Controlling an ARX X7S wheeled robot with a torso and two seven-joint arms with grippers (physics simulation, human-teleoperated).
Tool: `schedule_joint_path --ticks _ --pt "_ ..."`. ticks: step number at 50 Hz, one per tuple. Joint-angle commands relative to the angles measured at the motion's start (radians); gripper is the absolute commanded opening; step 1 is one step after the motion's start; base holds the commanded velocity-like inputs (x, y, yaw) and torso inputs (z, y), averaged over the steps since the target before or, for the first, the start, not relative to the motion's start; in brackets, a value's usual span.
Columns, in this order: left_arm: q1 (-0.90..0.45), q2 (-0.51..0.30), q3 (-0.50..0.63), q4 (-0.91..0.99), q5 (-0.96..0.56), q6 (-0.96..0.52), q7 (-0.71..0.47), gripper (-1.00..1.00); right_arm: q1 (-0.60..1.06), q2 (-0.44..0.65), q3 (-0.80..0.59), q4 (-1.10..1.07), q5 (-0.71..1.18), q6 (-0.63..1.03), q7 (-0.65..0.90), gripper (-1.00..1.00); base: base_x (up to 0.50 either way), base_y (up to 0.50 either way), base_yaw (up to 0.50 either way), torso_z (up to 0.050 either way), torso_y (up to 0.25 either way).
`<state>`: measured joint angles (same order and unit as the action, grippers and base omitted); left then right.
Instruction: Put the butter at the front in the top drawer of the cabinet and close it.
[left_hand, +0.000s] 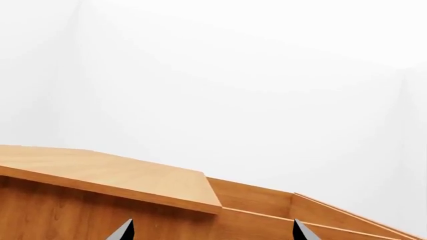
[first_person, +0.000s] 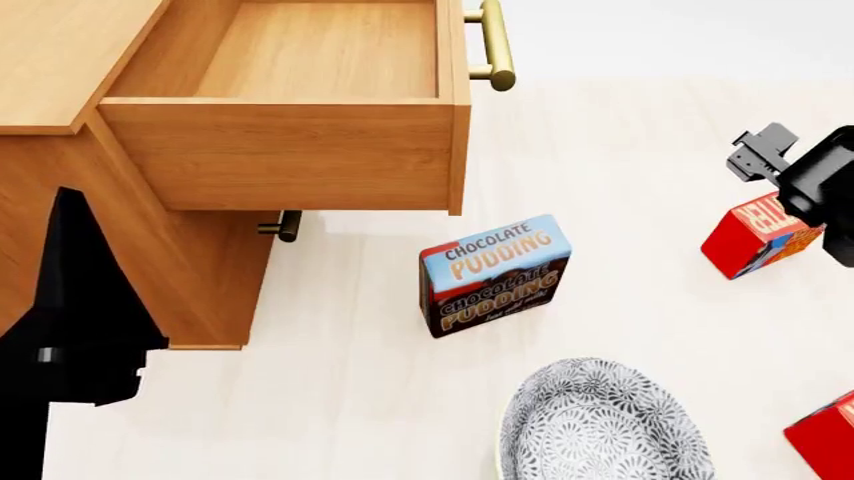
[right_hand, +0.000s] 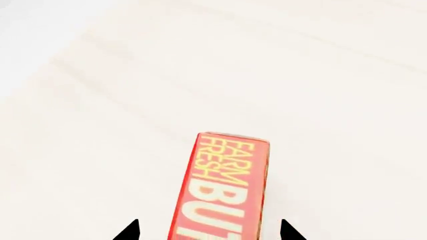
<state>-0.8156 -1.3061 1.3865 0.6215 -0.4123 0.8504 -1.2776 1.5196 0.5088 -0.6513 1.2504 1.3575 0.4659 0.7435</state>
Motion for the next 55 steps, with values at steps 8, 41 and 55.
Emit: schedule_joint_path --ticks 8,41,55 --pt "0.011 0.009 -0.006 -0.023 -0.01 0.014 0.013 1.0 0.001 -0.042 0.043 0.057 -0.055 -0.01 -0.017 1.0 0.0 0.0 0.0 0.0 0.0" --pt "0.044 0.01 -0.017 -0.051 -0.004 0.039 0.012 1.0 -0.042 -0.1 0.514 0.058 -0.547 0.069 -0.042 1.0 0.0 0.0 0.0 0.0 0.0" --pt "0.051 0.013 -0.022 -0.054 -0.008 0.038 0.017 1.0 -0.051 -0.133 0.85 0.058 -0.905 0.107 -0.093 1.0 0.0 0.0 0.0 0.0 0.0"
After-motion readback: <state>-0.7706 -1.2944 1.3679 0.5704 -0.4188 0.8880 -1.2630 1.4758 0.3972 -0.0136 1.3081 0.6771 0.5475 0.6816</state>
